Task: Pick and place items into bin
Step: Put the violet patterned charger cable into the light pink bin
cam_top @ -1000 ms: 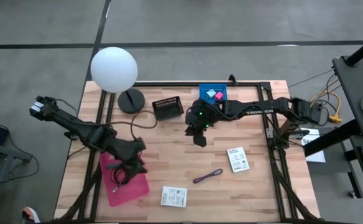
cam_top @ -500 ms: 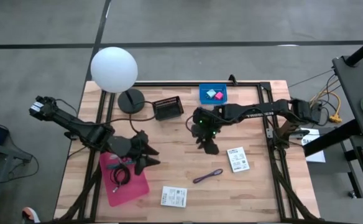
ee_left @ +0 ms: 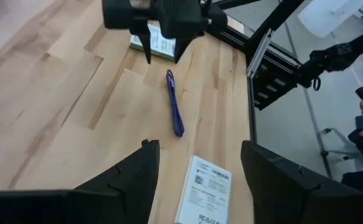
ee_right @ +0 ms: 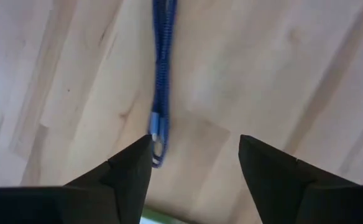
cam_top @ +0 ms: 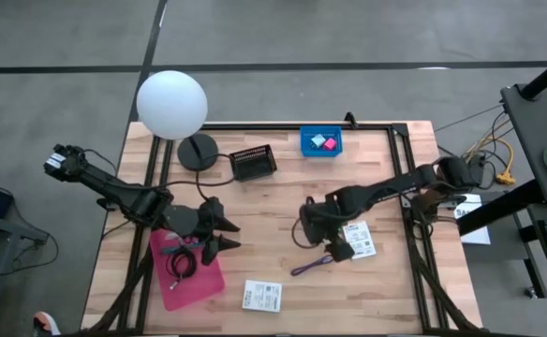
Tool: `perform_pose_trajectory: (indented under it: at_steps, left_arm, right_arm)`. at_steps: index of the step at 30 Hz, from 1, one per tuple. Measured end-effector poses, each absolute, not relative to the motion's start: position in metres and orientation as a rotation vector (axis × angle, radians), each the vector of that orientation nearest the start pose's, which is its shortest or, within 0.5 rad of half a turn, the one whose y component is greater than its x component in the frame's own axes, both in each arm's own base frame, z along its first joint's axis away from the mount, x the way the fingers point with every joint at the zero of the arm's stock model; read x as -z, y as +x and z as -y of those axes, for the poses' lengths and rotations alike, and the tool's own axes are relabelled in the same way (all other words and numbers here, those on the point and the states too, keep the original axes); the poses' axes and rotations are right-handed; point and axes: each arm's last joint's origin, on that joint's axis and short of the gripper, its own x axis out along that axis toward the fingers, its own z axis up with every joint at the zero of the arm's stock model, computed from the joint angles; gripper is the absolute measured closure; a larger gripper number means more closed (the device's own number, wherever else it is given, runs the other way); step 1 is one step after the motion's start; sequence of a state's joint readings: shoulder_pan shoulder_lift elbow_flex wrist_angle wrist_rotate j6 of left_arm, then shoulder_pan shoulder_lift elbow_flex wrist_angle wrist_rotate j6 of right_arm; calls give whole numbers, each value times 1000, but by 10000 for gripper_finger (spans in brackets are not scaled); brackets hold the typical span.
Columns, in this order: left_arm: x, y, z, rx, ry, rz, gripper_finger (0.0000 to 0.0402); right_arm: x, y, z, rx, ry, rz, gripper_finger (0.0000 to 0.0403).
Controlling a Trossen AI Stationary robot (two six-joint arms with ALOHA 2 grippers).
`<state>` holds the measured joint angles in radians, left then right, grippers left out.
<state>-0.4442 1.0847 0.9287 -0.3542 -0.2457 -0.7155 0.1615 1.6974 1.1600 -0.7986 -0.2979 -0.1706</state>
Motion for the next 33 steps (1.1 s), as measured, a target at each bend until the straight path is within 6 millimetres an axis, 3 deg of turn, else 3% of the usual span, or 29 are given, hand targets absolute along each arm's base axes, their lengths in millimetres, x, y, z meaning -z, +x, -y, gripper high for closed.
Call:
perform_pose_trajectory:
  at_steps: [7, 20, 33]
  left_arm:
    - [-311, 212, 93, 27, -473, -524, 191]
    - [-310, 212, 93, 32, -452, -524, 191]
    - [-310, 212, 93, 32, -450, -524, 191]
  right_arm:
    - [-175, 299, -73, -412, 71, -1361, 179]
    - [-152, 290, -96, -454, 72, -1291, 179]
    - [-138, 282, -96, -422, 60, -1279, 194]
